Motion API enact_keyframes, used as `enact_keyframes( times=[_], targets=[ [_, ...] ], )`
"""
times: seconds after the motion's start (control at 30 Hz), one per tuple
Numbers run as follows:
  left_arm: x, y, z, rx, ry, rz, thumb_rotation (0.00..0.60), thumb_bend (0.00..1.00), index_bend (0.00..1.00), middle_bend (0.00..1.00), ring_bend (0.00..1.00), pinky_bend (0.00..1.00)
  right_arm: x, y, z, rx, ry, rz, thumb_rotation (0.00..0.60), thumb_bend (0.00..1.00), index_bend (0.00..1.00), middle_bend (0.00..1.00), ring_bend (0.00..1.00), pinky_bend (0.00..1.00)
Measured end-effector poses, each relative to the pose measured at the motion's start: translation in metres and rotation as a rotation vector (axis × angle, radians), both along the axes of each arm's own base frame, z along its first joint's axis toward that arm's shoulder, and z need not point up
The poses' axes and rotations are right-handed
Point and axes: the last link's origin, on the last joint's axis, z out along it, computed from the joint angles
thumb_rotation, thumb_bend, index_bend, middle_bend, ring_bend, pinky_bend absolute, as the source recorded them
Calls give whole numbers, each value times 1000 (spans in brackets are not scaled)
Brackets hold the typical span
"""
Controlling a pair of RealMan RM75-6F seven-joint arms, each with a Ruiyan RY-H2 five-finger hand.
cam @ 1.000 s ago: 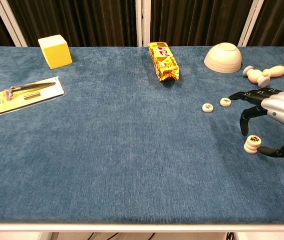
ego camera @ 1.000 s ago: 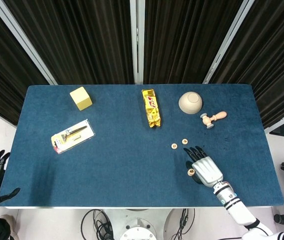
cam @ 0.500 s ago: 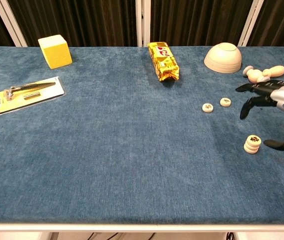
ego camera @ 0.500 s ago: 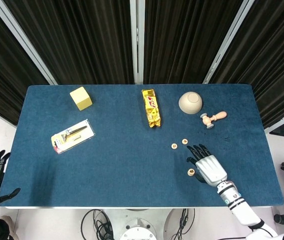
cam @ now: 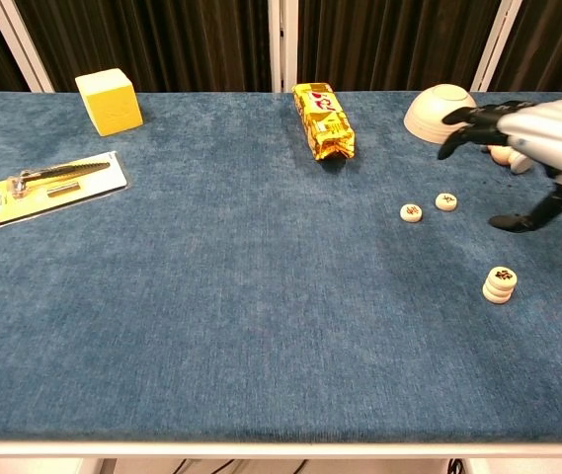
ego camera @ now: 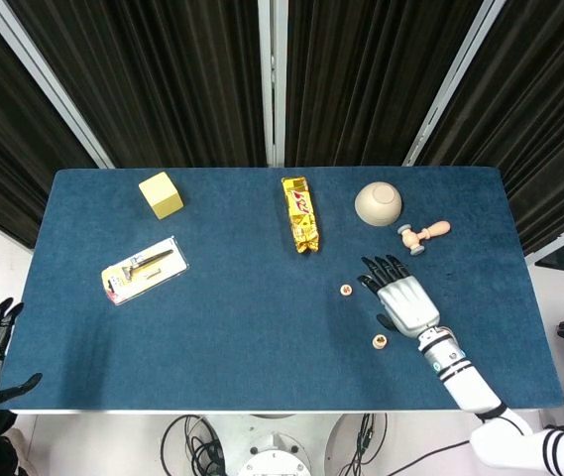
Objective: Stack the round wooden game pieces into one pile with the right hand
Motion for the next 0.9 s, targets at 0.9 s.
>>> enact_keyframes(
  times=[0.9],
  targets=[
    [-4, 0, 3, -3, -20, 8, 600, 76, 29, 0, 0, 0, 40, -49, -68, 13, 125, -117, 600, 198, 372, 50, 0, 0]
  ],
)
